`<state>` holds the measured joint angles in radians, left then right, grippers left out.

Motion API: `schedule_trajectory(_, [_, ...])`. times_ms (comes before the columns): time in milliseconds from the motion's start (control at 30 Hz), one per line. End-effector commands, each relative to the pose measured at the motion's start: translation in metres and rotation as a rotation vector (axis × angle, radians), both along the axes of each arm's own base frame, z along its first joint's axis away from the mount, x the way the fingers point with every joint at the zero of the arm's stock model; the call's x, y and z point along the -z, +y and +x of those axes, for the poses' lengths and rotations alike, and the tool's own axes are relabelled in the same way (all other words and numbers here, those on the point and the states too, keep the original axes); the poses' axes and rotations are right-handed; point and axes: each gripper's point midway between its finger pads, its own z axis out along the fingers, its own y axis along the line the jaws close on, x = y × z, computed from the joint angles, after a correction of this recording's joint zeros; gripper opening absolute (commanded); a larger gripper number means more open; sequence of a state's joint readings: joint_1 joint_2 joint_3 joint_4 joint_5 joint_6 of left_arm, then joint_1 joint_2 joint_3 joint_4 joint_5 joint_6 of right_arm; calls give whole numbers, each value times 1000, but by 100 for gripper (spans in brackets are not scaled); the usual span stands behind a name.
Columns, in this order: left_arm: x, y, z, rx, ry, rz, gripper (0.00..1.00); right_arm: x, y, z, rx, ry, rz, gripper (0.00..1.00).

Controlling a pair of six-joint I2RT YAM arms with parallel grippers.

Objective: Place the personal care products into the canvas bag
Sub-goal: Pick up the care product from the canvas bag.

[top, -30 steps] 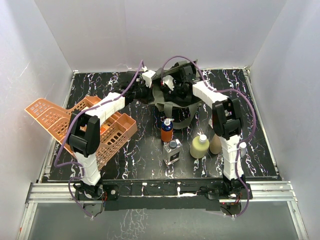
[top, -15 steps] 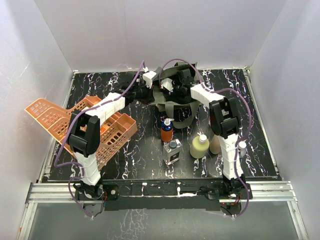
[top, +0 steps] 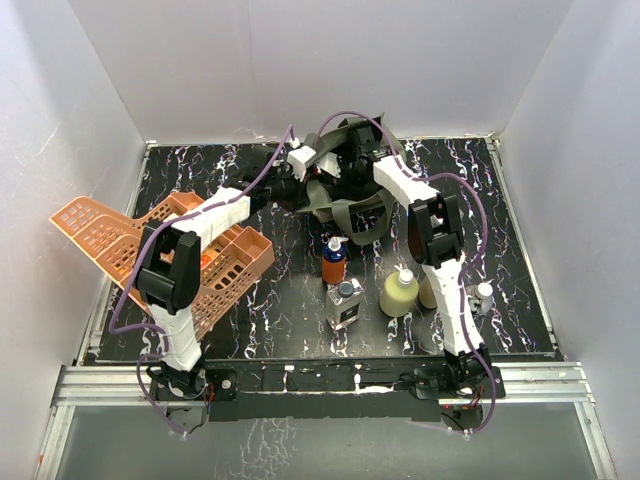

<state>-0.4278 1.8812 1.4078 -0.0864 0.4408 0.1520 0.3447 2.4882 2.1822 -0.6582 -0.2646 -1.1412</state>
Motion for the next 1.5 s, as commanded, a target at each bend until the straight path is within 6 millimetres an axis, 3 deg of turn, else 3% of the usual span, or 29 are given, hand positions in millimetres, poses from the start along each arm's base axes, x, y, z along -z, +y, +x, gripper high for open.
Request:
schedule_trajectory(0, [-11, -6, -38, 104, 63, -19, 0, 94, -31, -78, -39, 398, -104, 91])
schedule_trajectory(133, [-11, -5, -37, 96, 64, -20, 0, 90, -32, -104, -48, 526, -85, 75])
schedule_trajectory(267, [-12, -6, -36, 94, 62, -21, 0, 75, -31, -124, -31, 635, -36, 66])
schedule_trajectory(400, [-10, -3, -36, 84, 63, -12, 0, 50, -27, -134, -21, 650, 20, 66])
schedule_trajectory(600, [-11, -3, -36, 85, 61, -12, 0, 37, -21, -149, 18, 720, 79, 72])
schedule_trajectory(733, [-10, -3, -37, 87, 63, -11, 0, 62, -24, -169, 62, 820, 70, 84])
schedule_trajectory(833, [-11, -3, -36, 85, 59, -8, 0, 87, -30, -167, 134, 845, 29, 89])
schedule_trajectory(1000, [-12, -2, -33, 82, 45, 4, 0, 110, -31, -158, 157, 781, -39, 90])
schedule_trajectory(1167, [-14, -2, -28, 78, 31, 8, 0, 128, -35, -170, 118, 773, -117, 91])
schedule_trajectory(1233, [-16, -2, -25, 75, 23, 12, 0, 128, -38, -172, 112, 776, -132, 84])
schedule_trajectory(1333, [-17, 0, -19, 45, 18, 22, 0, 115, -37, -167, 100, 766, -125, 66])
schedule_trajectory(1400, [-18, 1, -13, -5, 32, 21, 0, 96, -30, -158, 81, 734, -92, 52])
schedule_trajectory(1467, [-19, 4, -6, -78, 60, 12, 0, 73, -22, -149, 55, 684, -49, 32])
